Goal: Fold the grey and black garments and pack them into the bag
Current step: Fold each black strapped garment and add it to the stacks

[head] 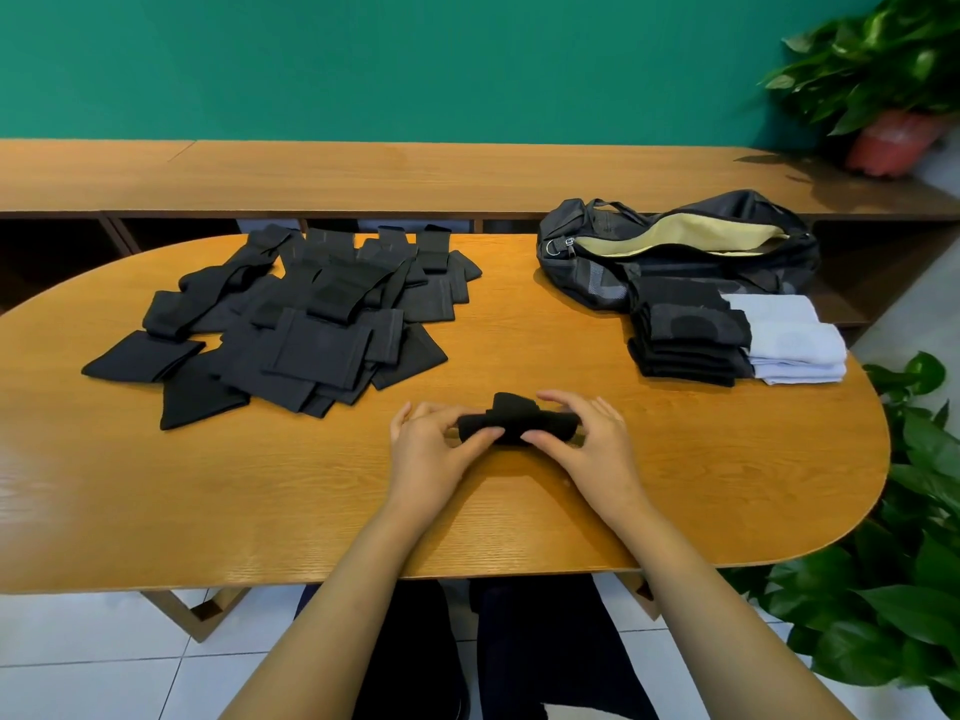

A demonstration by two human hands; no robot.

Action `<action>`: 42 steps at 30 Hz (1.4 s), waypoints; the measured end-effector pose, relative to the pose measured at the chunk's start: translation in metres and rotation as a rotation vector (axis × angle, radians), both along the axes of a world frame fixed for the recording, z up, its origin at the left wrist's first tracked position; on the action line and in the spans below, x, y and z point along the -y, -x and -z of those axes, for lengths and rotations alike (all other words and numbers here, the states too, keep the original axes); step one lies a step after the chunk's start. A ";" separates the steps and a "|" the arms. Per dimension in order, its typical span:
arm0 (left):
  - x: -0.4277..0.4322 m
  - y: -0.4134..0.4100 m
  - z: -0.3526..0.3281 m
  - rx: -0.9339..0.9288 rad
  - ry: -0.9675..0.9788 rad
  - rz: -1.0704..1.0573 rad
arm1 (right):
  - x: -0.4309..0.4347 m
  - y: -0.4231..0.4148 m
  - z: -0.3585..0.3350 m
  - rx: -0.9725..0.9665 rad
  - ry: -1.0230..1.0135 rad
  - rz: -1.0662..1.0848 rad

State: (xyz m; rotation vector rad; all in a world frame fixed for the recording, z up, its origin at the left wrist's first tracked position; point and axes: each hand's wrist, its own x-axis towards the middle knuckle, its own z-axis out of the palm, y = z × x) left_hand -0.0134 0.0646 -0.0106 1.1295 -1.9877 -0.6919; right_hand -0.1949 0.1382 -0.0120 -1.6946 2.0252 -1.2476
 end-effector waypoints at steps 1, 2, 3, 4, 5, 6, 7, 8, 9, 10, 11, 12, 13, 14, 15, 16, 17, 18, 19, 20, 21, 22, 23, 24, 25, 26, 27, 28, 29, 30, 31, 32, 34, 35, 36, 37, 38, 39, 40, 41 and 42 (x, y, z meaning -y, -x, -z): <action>0.003 0.003 0.001 0.001 -0.002 -0.021 | 0.001 0.000 0.001 0.035 -0.022 0.028; 0.005 0.006 0.002 -0.021 -0.022 -0.033 | 0.003 -0.001 0.001 0.077 -0.038 0.049; 0.008 0.008 0.001 -0.059 -0.055 -0.041 | 0.005 -0.002 0.001 0.120 -0.047 0.065; 0.011 0.011 0.002 -0.099 -0.102 -0.048 | 0.007 -0.003 -0.002 0.150 -0.050 0.076; 0.014 0.014 0.003 -0.131 -0.141 -0.059 | 0.011 -0.003 -0.004 0.168 -0.059 0.093; 0.016 0.017 0.003 -0.143 -0.166 -0.078 | 0.015 -0.003 -0.006 0.181 -0.064 0.107; 0.019 0.020 0.003 -0.135 -0.171 -0.105 | 0.019 -0.003 -0.006 0.189 -0.073 0.123; 0.020 0.023 0.002 -0.109 -0.163 -0.135 | 0.023 -0.002 -0.005 0.197 -0.085 0.138; 0.021 0.025 0.001 -0.070 -0.153 -0.170 | 0.026 -0.001 -0.004 0.199 -0.099 0.155; 0.022 0.027 -0.001 -0.031 -0.148 -0.200 | 0.029 0.000 -0.001 0.189 -0.109 0.172; 0.022 0.029 -0.002 0.004 -0.146 -0.220 | 0.031 0.001 0.000 0.157 -0.122 0.195; 0.023 0.029 -0.002 0.042 -0.141 -0.229 | 0.034 0.002 0.001 0.102 -0.129 0.215; 0.023 0.028 -0.002 0.086 -0.127 -0.232 | 0.034 0.002 0.000 0.029 -0.132 0.234; 0.024 0.026 -0.001 0.134 -0.102 -0.231 | 0.034 0.002 -0.002 -0.056 -0.125 0.250; 0.024 0.024 0.000 0.170 -0.068 -0.227 | 0.032 0.002 -0.004 -0.146 -0.124 0.270; 0.025 0.020 0.000 0.195 -0.033 -0.225 | 0.029 0.001 -0.008 -0.238 -0.126 0.285; 0.025 0.016 0.001 0.210 0.004 -0.228 | 0.026 -0.002 -0.012 -0.320 -0.131 0.281; 0.026 0.012 0.002 0.228 0.034 -0.236 | 0.022 -0.007 -0.015 -0.390 -0.139 0.250; 0.027 0.007 0.002 0.248 0.060 -0.246 | 0.018 -0.014 -0.018 -0.446 -0.154 0.201; 0.029 0.004 0.003 0.267 0.086 -0.257 | 0.014 -0.022 -0.020 -0.498 -0.172 0.151; 0.031 0.000 0.005 0.284 0.111 -0.268 | 0.012 -0.030 -0.020 -0.554 -0.194 0.107; 0.033 -0.002 0.005 0.296 0.132 -0.275 | 0.011 -0.037 -0.018 -0.607 -0.221 0.075; 0.035 -0.005 0.006 0.309 0.153 -0.278 | 0.012 -0.041 -0.016 -0.649 -0.254 0.058; 0.037 -0.007 0.007 0.323 0.171 -0.280 | 0.014 -0.043 -0.016 -0.675 -0.297 0.047; 0.038 -0.009 0.007 0.336 0.186 -0.282 | 0.016 -0.042 -0.015 -0.687 -0.350 0.038; 0.039 -0.010 0.008 0.348 0.194 -0.285 | 0.020 -0.038 -0.015 -0.694 -0.392 0.035; 0.040 -0.011 0.010 0.359 0.196 -0.287 | 0.024 -0.033 -0.015 -0.695 -0.432 0.038; 0.041 -0.012 0.011 0.370 0.195 -0.287 | 0.029 -0.027 -0.016 -0.693 -0.470 0.047; 0.041 -0.013 0.012 0.379 0.191 -0.285 | 0.034 -0.019 -0.016 -0.687 -0.508 0.056; 0.042 -0.013 0.013 0.383 0.188 -0.281 | 0.040 -0.010 -0.016 -0.675 -0.543 0.065; 0.042 -0.013 0.014 0.384 0.185 -0.277 | 0.046 -0.001 -0.015 -0.663 -0.572 0.077; 0.043 -0.013 0.015 0.386 0.184 -0.273 | 0.052 0.009 -0.015 -0.651 -0.595 0.092; 0.044 -0.012 0.015 0.390 0.177 -0.269 | 0.064 0.025 -0.015 -0.632 -0.635 0.124; 0.044 -0.013 0.016 0.390 0.170 -0.271 | 0.070 0.032 -0.014 -0.629 -0.647 0.142; 0.045 -0.013 0.016 0.389 0.161 -0.274 | 0.076 0.039 -0.013 -0.635 -0.656 0.161; 0.046 -0.013 0.017 0.387 0.152 -0.277 | 0.081 0.044 -0.013 -0.644 -0.662 0.178; 0.046 -0.014 0.017 0.385 0.147 -0.279 | 0.086 0.048 -0.013 -0.650 -0.666 0.191; 0.047 -0.014 0.018 0.382 0.146 -0.279 | 0.090 0.051 -0.013 -0.653 -0.668 0.199; 0.047 -0.014 0.018 0.377 0.148 -0.280 | 0.093 0.054 -0.013 -0.653 -0.671 0.202; 0.047 -0.014 0.019 0.371 0.150 -0.281 | 0.095 0.055 -0.013 -0.651 -0.671 0.202; 0.047 -0.014 0.019 0.368 0.150 -0.284 | 0.097 0.057 -0.012 -0.649 -0.670 0.202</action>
